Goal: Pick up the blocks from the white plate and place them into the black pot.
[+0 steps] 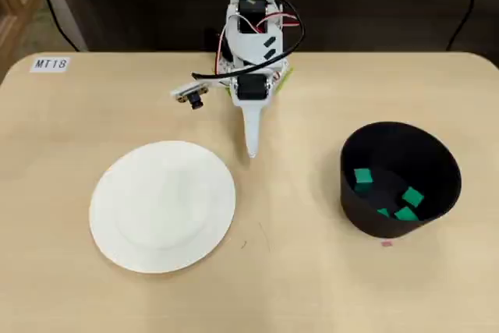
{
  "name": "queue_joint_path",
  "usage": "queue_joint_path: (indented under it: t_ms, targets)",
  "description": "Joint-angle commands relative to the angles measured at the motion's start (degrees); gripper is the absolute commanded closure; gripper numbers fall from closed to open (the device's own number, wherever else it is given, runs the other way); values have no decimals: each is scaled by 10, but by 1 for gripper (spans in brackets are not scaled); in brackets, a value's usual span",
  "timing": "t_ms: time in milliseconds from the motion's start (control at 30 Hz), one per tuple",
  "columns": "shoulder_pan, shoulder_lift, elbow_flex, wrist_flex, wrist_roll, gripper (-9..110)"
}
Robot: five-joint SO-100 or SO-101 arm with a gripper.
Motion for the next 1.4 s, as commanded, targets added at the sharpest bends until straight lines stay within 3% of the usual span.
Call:
queue_joint_path:
  t_ms: [0,1367]
  targets:
    - [1,4,10,-5,-7,104]
    - [-5,5,25,-48,-10,104]
